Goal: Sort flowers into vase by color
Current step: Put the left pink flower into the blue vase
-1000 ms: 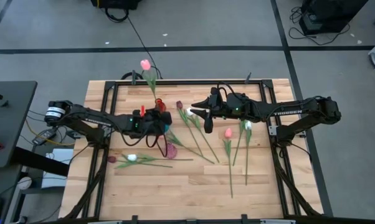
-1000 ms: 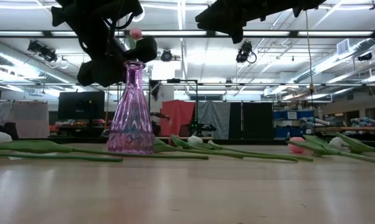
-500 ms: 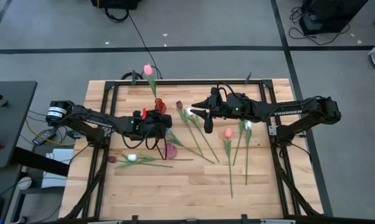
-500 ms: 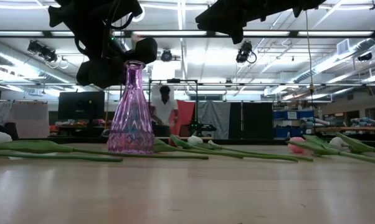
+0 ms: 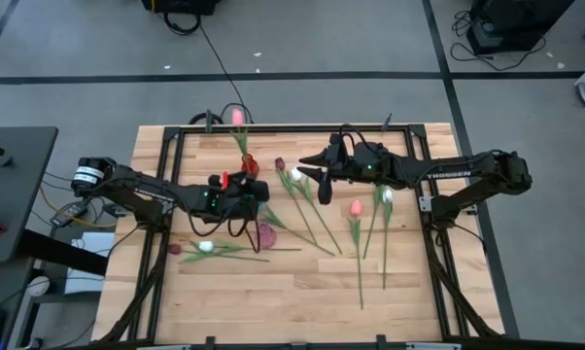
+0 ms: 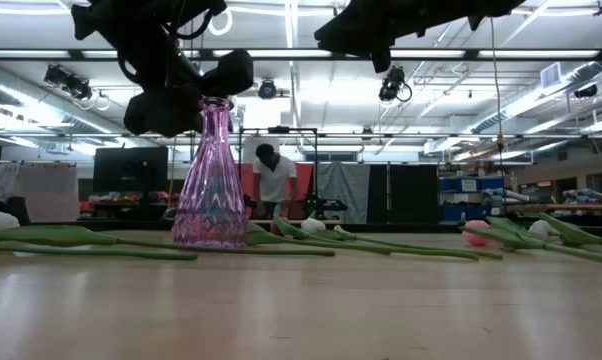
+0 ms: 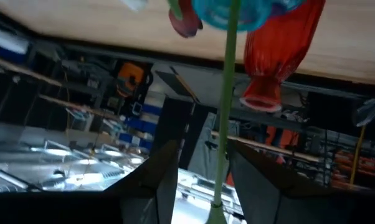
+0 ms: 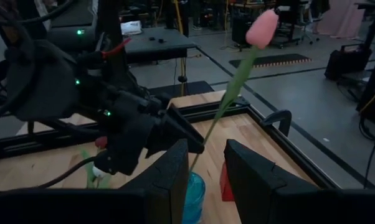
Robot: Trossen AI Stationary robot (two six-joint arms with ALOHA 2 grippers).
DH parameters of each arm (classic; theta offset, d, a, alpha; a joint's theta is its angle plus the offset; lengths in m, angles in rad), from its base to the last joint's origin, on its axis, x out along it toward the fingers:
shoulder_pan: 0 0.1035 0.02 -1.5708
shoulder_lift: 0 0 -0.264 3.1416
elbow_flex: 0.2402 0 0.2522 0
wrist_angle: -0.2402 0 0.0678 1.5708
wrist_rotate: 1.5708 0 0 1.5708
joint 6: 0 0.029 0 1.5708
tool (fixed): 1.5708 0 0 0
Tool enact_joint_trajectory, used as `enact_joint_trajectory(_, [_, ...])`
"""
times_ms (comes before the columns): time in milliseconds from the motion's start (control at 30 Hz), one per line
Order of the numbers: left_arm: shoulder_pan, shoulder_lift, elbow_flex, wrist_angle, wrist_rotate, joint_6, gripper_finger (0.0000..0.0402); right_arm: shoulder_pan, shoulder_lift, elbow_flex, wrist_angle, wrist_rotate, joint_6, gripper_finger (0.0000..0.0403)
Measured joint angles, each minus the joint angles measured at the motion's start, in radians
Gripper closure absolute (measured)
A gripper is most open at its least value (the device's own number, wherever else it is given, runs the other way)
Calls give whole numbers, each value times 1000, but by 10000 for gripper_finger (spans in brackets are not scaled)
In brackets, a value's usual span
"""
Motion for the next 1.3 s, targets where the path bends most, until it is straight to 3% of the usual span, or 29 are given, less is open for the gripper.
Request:
enact_joint_trajectory(567, [-104, -33, 3, -21, -14, -52, 252, -49, 0, 0, -10, -26, 42, 284])
enact_joint_trajectory(800, [-137, -139, 3, -56, 20, -142, 252, -60, 0, 0, -11, -47, 50, 284])
enact_joint_trajectory(1067, [-156, -335, 3, -100, 247, -524, 253, -78, 0, 0, -11, -72, 53, 284])
enact_joint_trajectory(1300, [-154, -414, 3, -93, 427, -1159, 254, -98, 0, 0, -3, -102, 77, 284])
